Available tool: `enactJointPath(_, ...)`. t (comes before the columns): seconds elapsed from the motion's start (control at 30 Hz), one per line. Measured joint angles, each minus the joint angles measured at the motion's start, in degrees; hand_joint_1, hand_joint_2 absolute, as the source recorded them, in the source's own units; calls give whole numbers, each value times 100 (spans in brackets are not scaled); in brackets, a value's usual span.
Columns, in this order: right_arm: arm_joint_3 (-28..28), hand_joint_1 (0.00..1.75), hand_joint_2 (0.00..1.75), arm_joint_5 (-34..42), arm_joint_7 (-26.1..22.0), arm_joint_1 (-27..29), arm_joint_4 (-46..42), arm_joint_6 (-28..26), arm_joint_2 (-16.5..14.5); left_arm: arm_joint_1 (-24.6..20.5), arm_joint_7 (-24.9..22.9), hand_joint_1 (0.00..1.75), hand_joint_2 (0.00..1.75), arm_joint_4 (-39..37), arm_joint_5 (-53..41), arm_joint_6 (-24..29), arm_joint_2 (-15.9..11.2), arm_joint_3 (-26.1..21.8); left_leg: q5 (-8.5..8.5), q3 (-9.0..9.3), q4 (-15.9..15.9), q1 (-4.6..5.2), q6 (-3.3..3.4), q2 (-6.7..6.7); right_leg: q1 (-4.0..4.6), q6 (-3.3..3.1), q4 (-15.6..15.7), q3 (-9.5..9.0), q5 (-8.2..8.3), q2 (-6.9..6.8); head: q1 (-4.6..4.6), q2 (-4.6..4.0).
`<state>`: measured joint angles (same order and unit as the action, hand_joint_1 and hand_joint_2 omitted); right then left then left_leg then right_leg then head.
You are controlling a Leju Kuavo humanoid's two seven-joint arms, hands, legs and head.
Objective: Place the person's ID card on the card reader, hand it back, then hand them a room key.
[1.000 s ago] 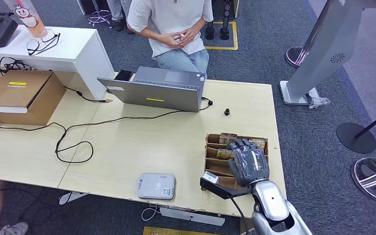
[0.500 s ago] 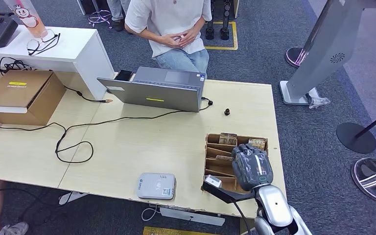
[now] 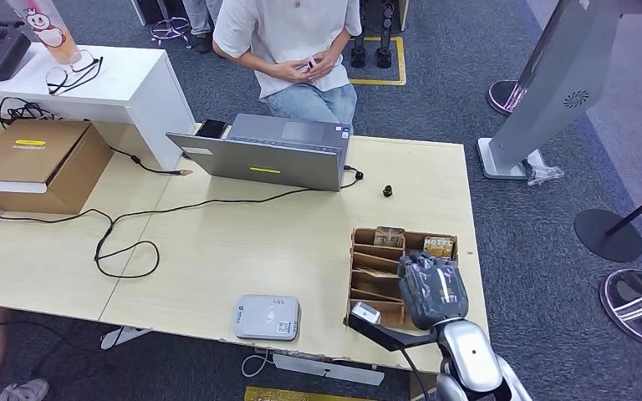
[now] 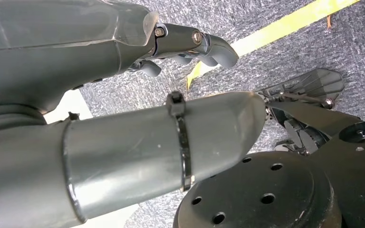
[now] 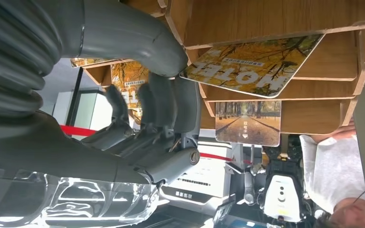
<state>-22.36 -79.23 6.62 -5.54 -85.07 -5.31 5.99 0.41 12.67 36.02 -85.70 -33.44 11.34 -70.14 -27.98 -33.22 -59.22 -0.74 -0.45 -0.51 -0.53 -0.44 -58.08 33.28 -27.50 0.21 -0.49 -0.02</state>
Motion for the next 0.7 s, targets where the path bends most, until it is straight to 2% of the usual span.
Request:
enactJointPath(0.17, 2, 174, 175, 0, -9, 10, -15, 9, 3, 0, 5, 0, 0, 0, 0, 7, 0, 2, 0, 0, 0, 0, 0, 0, 0, 0, 0, 0, 0, 0, 0, 0)
enactJointPath(0.7, 44, 175, 175, 251, -120, 10, -73, -114, 13, 1, 15, 0, 0, -2, 2, 1, 1, 2, 0, 0, 0, 0, 0, 0, 0, 0, 0, 0, 0, 0, 0, 0)
